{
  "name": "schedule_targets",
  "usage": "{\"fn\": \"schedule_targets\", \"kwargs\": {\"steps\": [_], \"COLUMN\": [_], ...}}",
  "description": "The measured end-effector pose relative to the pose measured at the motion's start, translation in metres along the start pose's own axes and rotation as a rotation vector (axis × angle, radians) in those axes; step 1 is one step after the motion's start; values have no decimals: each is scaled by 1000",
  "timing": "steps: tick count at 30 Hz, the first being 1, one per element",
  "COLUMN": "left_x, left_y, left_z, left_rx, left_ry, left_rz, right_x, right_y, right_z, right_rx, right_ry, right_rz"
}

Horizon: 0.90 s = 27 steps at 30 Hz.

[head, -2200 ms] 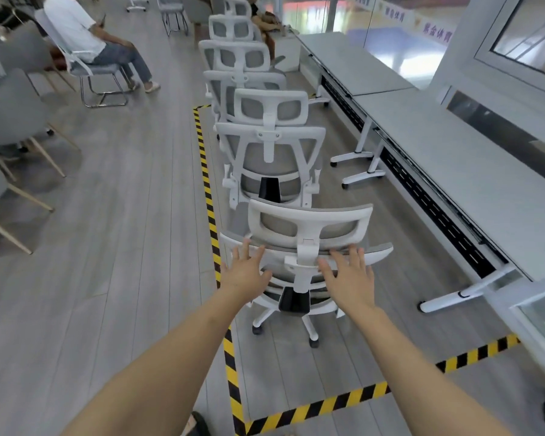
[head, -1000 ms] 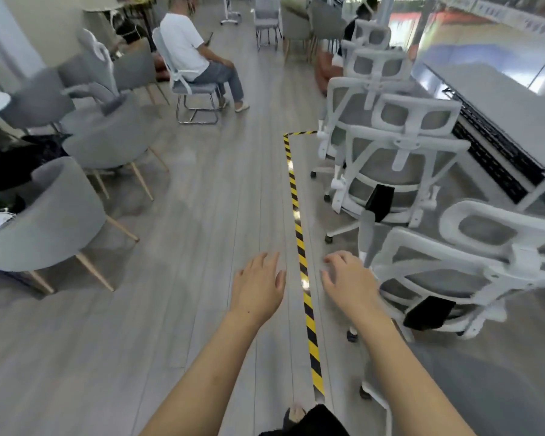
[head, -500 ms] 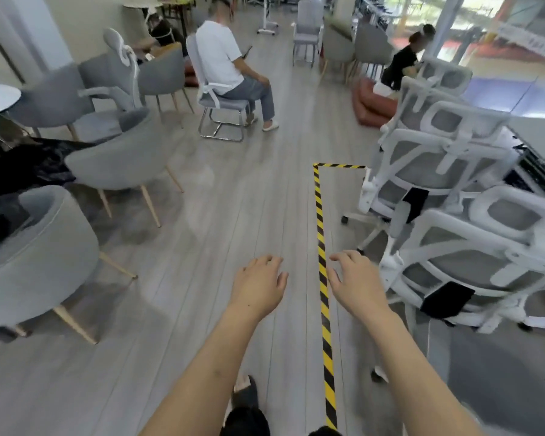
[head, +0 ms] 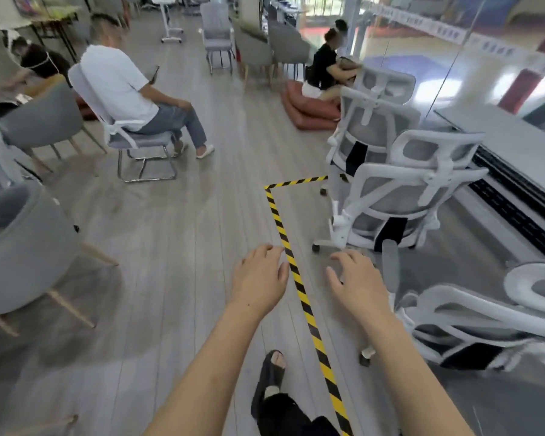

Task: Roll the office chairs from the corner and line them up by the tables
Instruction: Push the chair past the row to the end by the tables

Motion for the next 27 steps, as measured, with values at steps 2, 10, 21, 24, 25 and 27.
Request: {"fn": "schedule_targets", "kwargs": {"steps": [2, 10, 21, 24, 25, 27], "left_x": [59, 293, 583, 671, 699, 753], "left_y": [-13, -77, -122, -132, -133, -130], "left_z": [10, 33, 112, 135, 141, 153], "left_rx": [10, 65, -6, -6, -12, 6], "left_ry": [4, -26, -77, -112, -135, -160], "left_rz": [24, 33, 117, 170, 186, 251], "right_x": [53, 290, 542, 608, 628, 668], "right_y": [-2, -26, 0, 14, 19, 29], "right_z": [26, 121, 216, 243, 248, 256], "right_rx": [17, 27, -52, -68, -73, -84], "right_ry": [23, -6, 47, 63, 68, 95], "right_rz": [7, 1, 125, 192, 220, 281]}}
Point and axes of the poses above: each hand's wrist, its own x-axis towards the middle knuckle, its own z-axis out of the palm, y = z × x, the point moved 8 cm from there along x, towards the middle knuckle, and after that the axes turned 12 degrees about y, right-handed, at the moved point
